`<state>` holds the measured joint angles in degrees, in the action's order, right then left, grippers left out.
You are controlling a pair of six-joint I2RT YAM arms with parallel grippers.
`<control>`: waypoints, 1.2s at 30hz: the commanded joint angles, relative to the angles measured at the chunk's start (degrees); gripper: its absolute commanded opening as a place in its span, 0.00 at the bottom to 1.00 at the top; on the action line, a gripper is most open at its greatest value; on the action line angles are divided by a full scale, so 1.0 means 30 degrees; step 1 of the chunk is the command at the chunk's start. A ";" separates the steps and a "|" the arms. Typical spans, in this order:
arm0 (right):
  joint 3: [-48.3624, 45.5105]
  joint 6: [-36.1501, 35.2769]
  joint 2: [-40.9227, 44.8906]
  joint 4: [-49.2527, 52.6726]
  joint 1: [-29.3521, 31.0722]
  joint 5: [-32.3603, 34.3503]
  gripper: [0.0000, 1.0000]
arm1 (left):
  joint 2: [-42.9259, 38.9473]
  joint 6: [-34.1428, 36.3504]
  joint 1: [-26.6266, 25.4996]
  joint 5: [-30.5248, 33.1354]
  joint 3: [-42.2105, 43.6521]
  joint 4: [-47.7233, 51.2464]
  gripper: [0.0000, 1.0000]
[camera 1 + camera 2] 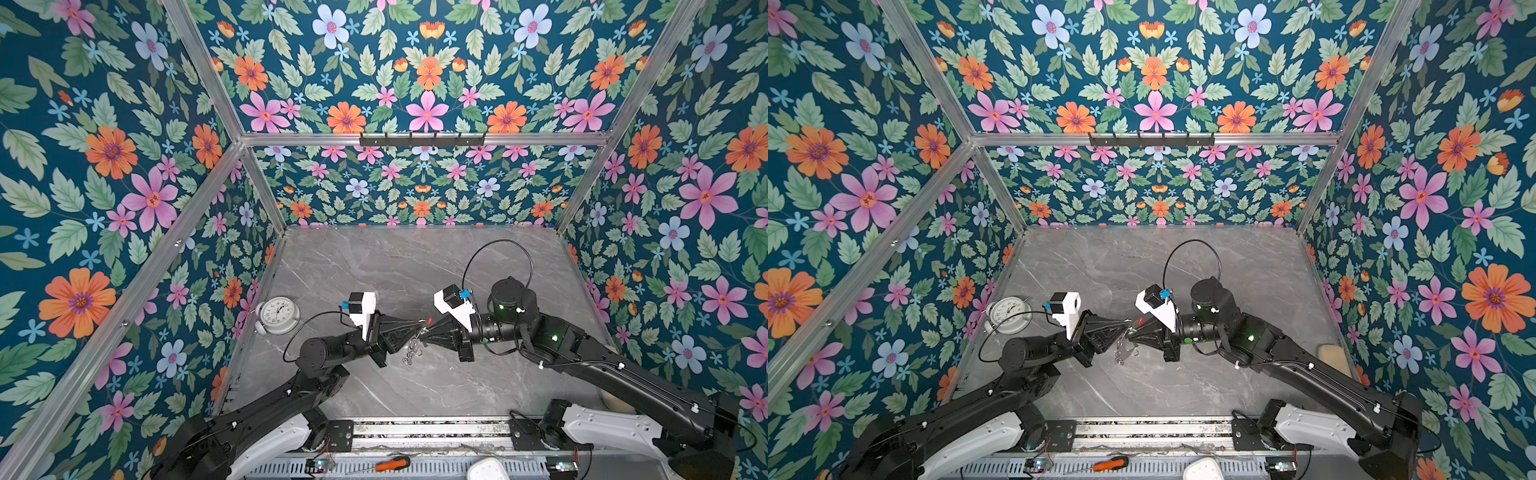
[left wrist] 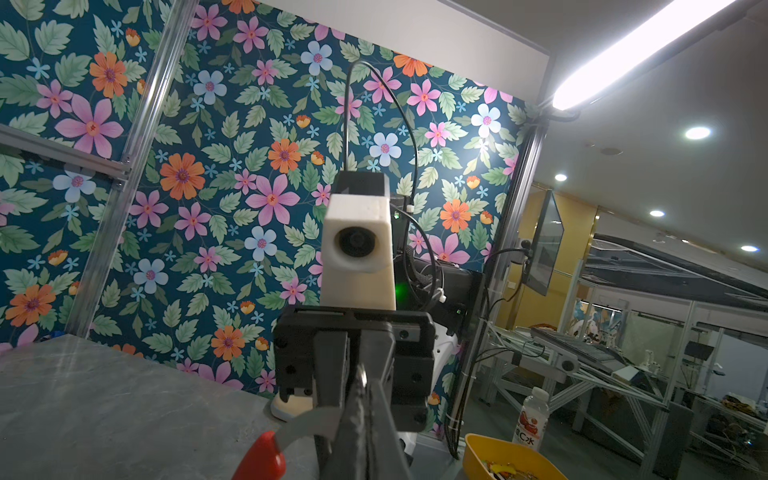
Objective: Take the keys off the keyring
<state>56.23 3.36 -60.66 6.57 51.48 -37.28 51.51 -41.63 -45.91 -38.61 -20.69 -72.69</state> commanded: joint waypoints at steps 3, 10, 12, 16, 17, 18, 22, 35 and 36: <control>-0.0942 0.1976 0.0064 -0.1154 0.0036 0.0562 0.00 | 0.0131 0.0919 -0.0022 0.0517 -0.0040 -0.2513 0.00; -0.0964 0.2159 0.0964 -0.0197 0.0065 0.0765 0.40 | 0.0192 0.1004 -0.0028 0.0038 -0.0044 -0.2387 0.00; -0.1003 0.2049 0.1691 0.0498 0.0059 0.0918 0.45 | 0.0059 0.1243 -0.0021 0.0042 -0.0080 -0.1864 0.00; -0.1229 0.2393 0.3526 0.0565 0.0091 0.1450 0.48 | -0.0125 0.1391 -0.0045 0.0256 -0.0048 -0.1645 0.00; -0.1349 0.2715 0.4016 -0.0112 0.0122 0.1707 0.49 | -0.0129 0.1421 -0.0027 0.0365 -0.0002 -0.1645 0.00; -0.1473 0.3099 0.4414 -0.0925 0.0152 0.2184 0.50 | -0.0123 0.1459 -0.0033 0.0475 0.0059 -0.1691 0.00; -0.1750 0.4336 0.4663 -0.4235 0.0188 0.3699 0.50 | -0.0034 0.1490 -0.0044 0.0798 0.0185 -0.1862 0.00; -0.1749 0.5604 0.2116 -0.8694 0.0611 0.3015 0.47 | 0.0237 0.1014 -0.0046 0.1839 0.0698 -0.2666 0.00; -0.1718 0.5573 0.2093 -0.8481 0.0615 0.2970 0.44 | 0.0178 0.1014 -0.0025 0.1880 0.0751 -0.2666 0.00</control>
<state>50.83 19.33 -54.26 -16.82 53.25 -28.10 52.34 -38.54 -46.06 -33.95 -18.63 -77.54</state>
